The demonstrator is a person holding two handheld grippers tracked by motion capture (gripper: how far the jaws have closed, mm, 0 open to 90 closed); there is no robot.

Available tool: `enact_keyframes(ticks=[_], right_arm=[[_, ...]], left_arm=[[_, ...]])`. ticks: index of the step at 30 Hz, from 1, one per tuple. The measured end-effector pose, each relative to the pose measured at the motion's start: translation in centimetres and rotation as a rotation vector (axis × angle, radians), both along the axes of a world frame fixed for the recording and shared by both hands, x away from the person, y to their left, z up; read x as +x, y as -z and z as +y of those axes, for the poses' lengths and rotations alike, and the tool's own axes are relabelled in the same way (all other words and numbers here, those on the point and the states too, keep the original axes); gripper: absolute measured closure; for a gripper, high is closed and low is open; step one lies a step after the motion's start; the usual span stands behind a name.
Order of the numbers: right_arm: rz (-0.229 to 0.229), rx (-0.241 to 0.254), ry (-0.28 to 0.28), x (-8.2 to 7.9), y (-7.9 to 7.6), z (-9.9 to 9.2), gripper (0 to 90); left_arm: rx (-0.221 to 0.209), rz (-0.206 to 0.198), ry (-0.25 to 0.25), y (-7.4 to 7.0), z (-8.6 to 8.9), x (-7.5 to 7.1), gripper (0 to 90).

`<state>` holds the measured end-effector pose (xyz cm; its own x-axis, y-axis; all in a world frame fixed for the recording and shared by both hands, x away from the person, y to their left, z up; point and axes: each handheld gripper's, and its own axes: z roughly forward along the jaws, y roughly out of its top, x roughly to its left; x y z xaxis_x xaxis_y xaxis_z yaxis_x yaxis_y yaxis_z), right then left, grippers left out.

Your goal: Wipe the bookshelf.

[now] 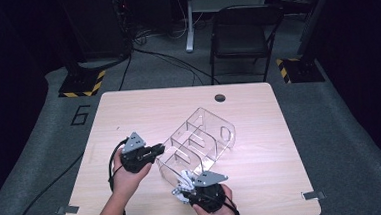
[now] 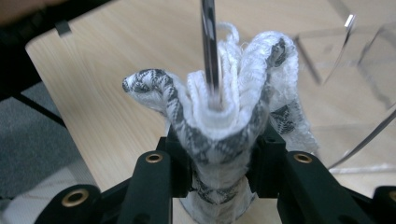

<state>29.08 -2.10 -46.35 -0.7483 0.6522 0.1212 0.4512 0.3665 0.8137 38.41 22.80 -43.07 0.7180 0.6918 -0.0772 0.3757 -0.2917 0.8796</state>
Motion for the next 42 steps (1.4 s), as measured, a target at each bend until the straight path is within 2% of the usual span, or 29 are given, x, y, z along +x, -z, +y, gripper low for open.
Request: enact_keyframes(ticks=[3,4,7,11,15,17,19,21,22,23,24,26,30,33,34,35,37,42], right_arm=[[-0.041,0.014,-0.004,-0.1,-1.7,0.1,65.7],[-0.053,0.033,-0.001,-0.1,-2.2,0.0,66.1],[-0.068,0.062,-0.007,0.1,-3.0,-0.1,66.3],[-0.08,0.043,-0.024,0.6,-4.0,0.5,66.4],[-0.124,0.023,-0.022,0.7,-5.2,1.3,67.6],[-0.143,-0.01,-0.022,1.0,-5.7,2.0,67.8],[-0.12,-0.055,-0.041,1.6,-6.0,2.8,67.9],[-0.11,-0.064,-0.048,2.0,-6.0,3.0,67.9],[-0.065,-0.069,-0.049,2.8,-5.8,3.7,67.8],[-0.065,-0.069,-0.049,2.8,-5.8,3.7,67.8],[-0.063,-0.1,-0.053,3.3,-5.7,4.4,67.9],[-0.055,-0.128,-0.061,3.9,-5.3,5.2,68.0],[-0.044,-0.145,-0.058,4.6,-4.8,6.1,68.6],[-0.061,-0.149,-0.057,4.4,-4.7,6.1,69.1],[-0.057,-0.13,-0.051,4.1,-4.6,5.6,69.3],[-0.053,-0.12,-0.046,3.8,-4.5,5.2,69.4],[-0.049,-0.106,-0.035,3.3,-4.3,4.6,69.3],[-0.067,-0.069,-0.016,1.6,-3.8,2.9,69.5]], left_arm=[[-0.001,0.001,-0.001,0.0,0.0,0.0,82.5],[-0.002,0.002,-0.001,0.0,0.0,0.0,82.5],[-0.003,0.002,-0.002,0.0,0.0,0.0,82.5],[0.002,-0.003,0.0,0.0,0.0,0.0,82.7],[-0.004,0.001,-0.005,0.0,0.0,0.0,82.7],[-0.018,-0.001,-0.011,0.1,-0.1,0.0,82.7],[-0.026,-0.001,-0.017,0.1,-0.1,-0.1,82.7],[-0.023,-0.001,-0.014,0.1,-0.1,-0.1,82.7],[-0.022,-0.002,-0.014,0.1,-0.1,-0.1,82.7],[-0.022,-0.002,-0.014,0.1,-0.1,-0.1,82.7],[-0.022,-0.002,-0.013,0.1,-0.1,0.0,82.6],[-0.023,-0.001,-0.012,0.1,0.0,0.0,82.6],[-0.009,0.0,-0.001,0.0,0.0,0.1,82.7],[-0.009,0.006,0.001,0.0,-0.1,0.1,83.6],[0.013,0.004,0.02,-0.1,-0.2,0.2,83.3],[0.025,-0.011,0.018,-0.1,-0.3,0.2,83.3],[0.034,-0.013,0.024,-0.1,-0.3,0.3,83.4],[0.014,-0.002,0.027,-0.1,-0.3,0.4,83.3]])
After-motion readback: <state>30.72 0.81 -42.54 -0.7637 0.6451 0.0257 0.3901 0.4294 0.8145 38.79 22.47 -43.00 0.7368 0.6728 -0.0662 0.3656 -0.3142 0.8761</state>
